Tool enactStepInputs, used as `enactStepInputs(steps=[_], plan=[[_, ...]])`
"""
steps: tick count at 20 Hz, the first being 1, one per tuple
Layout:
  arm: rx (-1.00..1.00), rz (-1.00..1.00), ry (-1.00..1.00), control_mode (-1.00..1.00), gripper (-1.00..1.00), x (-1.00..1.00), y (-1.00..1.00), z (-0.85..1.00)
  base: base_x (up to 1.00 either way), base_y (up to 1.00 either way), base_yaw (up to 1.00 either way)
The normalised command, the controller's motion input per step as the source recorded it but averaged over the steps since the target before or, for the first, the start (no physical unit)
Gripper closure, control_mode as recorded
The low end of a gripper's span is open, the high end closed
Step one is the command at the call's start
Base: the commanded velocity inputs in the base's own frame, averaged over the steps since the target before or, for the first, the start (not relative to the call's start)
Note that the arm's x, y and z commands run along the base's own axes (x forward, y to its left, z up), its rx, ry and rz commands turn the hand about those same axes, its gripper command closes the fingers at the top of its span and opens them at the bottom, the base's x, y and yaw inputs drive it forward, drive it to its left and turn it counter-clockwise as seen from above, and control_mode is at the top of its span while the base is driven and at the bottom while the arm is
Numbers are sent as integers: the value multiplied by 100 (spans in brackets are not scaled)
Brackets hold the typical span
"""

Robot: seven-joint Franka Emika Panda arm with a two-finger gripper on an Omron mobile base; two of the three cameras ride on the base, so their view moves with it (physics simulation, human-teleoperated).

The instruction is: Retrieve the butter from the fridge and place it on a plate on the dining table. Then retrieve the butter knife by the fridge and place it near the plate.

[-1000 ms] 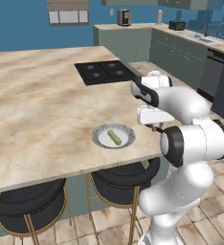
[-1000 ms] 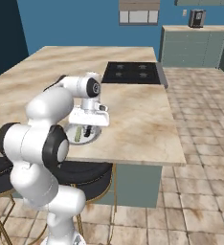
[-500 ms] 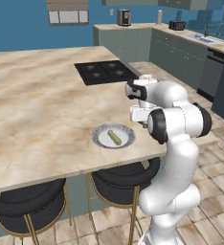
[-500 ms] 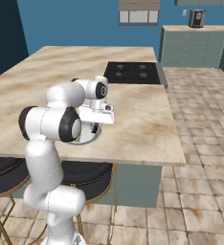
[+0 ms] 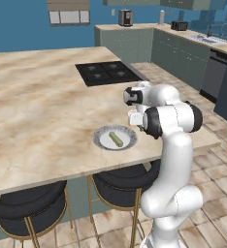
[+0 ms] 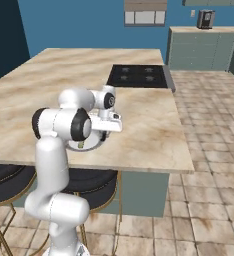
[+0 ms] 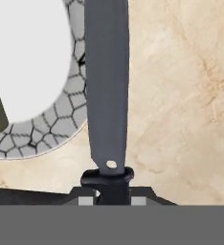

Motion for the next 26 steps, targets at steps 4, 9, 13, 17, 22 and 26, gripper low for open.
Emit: enactStepInputs(steps=[4, 9, 13, 17, 22, 26], plan=[[0, 0, -7, -100, 100, 41, 0, -35, 0, 0, 0], [0, 0, -7, -100, 100, 45, 0, -35, 0, 0, 0], [0, 0, -10, -100, 100, 36, 0, -14, 0, 0, 0], [0, 0, -11, -100, 100, 39, 0, -11, 0, 0, 0], [0, 0, -9, -100, -100, 15, 0, -10, 0, 0, 0], [0, -1, -3, -100, -100, -7, 0, 12, 0, 0, 0]])
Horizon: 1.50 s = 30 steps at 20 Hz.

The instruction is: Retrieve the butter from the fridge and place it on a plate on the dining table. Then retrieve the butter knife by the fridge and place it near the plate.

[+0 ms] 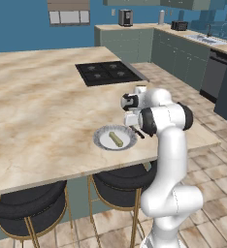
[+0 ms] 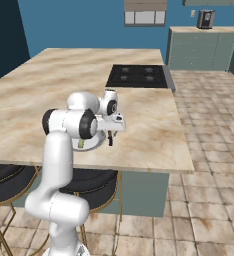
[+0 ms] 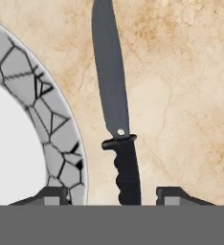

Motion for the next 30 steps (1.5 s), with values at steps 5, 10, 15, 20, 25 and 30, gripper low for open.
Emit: enactStepInputs(steps=[5, 10, 15, 20, 25, 30], plan=[[-4, -3, -11, -100, -100, -68, 44, 99, 0, 0, 0], [-6, 0, -11, -100, -100, -95, 87, 96, 0, 0, 0], [0, 0, -8, -100, -100, -100, 77, 70, 0, 0, 0], [0, 0, -16, -100, -100, -100, 60, 51, 0, 0, 0], [0, 0, -24, -100, -100, -100, 30, 27, 0, 0, 0], [0, -1, -19, -100, -100, -98, 5, 8, 0, 0, 0]])
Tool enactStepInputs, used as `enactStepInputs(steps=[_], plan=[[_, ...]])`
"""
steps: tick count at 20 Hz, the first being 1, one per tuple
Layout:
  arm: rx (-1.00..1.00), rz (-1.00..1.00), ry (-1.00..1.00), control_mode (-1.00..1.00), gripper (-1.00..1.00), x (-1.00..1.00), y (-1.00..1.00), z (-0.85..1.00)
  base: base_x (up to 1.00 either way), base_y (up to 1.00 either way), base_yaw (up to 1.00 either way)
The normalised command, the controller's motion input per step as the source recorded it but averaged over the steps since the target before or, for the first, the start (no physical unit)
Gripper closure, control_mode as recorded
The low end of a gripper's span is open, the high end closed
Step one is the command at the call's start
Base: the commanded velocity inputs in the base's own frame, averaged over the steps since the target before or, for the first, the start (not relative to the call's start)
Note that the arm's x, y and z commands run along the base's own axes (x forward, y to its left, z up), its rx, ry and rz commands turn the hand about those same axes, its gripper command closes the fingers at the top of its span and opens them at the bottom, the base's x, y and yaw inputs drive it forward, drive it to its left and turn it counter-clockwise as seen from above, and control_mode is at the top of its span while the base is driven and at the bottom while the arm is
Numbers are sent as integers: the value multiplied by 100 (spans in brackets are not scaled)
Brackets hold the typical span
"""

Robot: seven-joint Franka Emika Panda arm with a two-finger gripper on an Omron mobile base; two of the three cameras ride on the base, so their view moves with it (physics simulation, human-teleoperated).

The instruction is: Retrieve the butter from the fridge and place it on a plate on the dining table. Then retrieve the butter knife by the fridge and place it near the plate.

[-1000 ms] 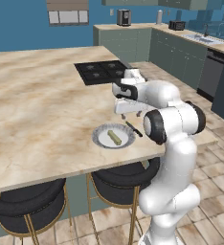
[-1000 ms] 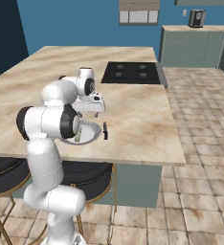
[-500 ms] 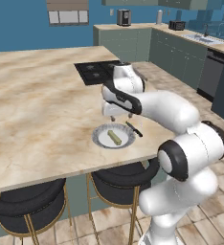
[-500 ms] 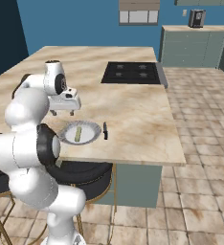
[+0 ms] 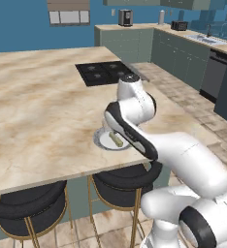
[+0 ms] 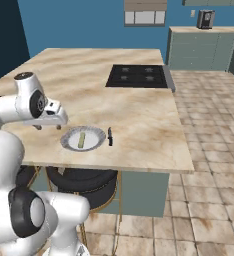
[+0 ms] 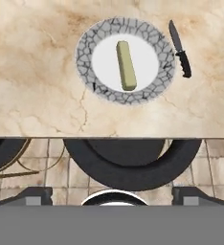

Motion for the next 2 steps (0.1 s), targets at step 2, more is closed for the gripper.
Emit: enactStepInputs(steps=[2], plan=[[0, -3, -23, -100, -100, -100, 0, 12, 0, 0, 0]])
